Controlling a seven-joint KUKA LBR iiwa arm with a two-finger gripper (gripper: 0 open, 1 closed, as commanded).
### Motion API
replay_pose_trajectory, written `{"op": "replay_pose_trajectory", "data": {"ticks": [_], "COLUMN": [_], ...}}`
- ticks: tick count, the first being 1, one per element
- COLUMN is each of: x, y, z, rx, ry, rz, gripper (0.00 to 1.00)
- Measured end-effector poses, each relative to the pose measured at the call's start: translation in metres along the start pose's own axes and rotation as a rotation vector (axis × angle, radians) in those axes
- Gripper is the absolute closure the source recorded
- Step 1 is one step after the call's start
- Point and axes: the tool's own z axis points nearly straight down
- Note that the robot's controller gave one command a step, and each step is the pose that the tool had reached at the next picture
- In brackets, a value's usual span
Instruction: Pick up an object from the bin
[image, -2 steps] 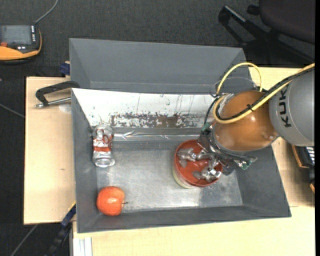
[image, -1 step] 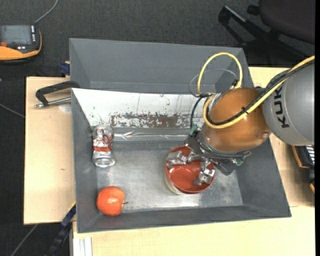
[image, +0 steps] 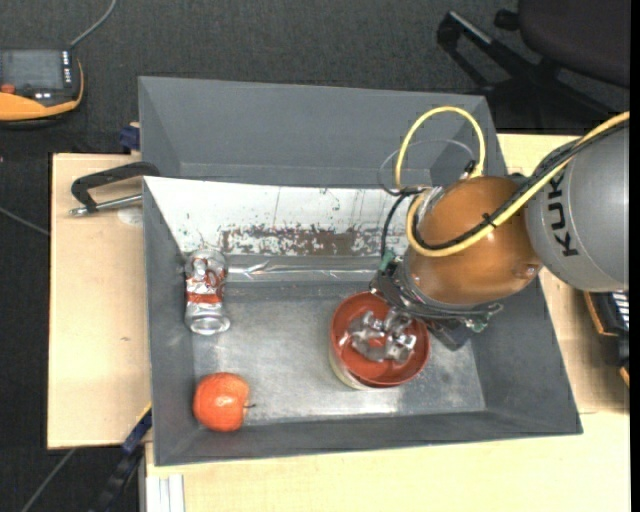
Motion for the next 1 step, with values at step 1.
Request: {"op": "replay_pose_trajectory", "data": {"ticks": [1], "x": [-0.0265], "y": [-0.0513], "z": [0.0358], "rx": [0.002], "ry": [-0.005], "rz": [0.066], "gripper": [1.0]}}
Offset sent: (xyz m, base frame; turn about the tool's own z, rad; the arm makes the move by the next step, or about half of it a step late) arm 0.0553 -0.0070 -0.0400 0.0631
